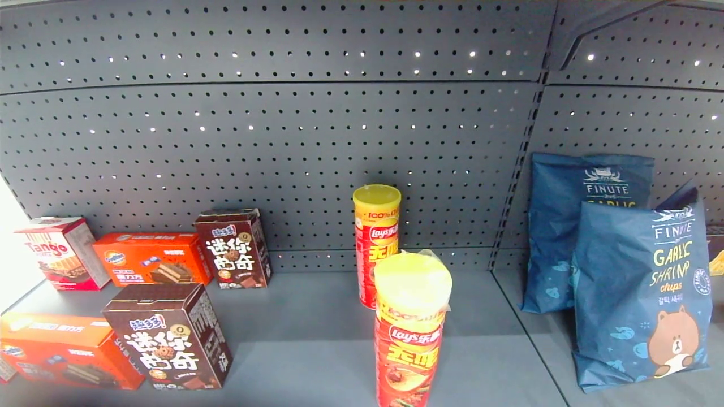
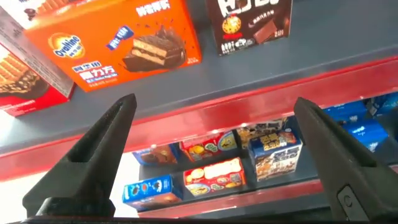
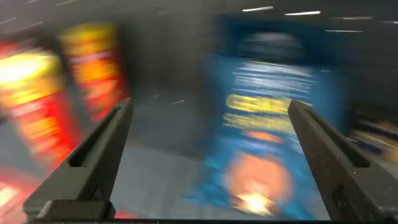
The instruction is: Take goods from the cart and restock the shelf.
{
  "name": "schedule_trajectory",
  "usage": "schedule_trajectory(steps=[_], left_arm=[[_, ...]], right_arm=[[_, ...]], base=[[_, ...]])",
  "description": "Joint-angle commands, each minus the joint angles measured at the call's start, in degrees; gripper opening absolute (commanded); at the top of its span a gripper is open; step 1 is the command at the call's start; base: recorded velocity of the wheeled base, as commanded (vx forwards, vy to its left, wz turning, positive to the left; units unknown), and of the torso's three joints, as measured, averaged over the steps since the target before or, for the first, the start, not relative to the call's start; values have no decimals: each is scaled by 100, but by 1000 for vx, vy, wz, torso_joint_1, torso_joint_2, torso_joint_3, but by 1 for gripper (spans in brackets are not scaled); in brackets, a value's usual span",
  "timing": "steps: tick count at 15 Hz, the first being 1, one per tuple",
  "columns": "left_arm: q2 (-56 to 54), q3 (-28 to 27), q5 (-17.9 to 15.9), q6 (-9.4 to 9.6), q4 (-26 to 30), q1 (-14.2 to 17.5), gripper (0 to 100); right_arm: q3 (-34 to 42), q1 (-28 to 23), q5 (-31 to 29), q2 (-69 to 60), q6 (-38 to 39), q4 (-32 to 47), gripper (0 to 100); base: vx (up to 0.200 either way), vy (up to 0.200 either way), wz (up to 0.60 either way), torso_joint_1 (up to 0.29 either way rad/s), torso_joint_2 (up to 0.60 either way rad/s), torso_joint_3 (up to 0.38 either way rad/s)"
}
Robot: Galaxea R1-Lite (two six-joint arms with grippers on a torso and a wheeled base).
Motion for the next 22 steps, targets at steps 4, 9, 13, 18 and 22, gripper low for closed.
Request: schedule_trajectory(steps=[4,9,13,18,22], left_arm=[[34,80,2,-95,3,-8,100],[25,80,10,-86,3,1,100],[34,80,10,-95,3,1,100],[34,80,10,-130,3,1,100],[34,80,19,-271,3,-8,100]], right_arm=[[-272,3122,-754,2757,-76,-28,100],[-35,3307,-965,3328,82,-168,100],[-97,3307,-1317,3776,249,-388,100],[-264,3325,-1897,4471,618,-792,100],[-650,3421,-2152,4971,820,-792,100]], base=[[0,0,0,0,0,0],[0,0,0,0,0,0],[0,0,0,0,0,0],[0,0,0,0,0,0],[0,0,0,0,0,0]])
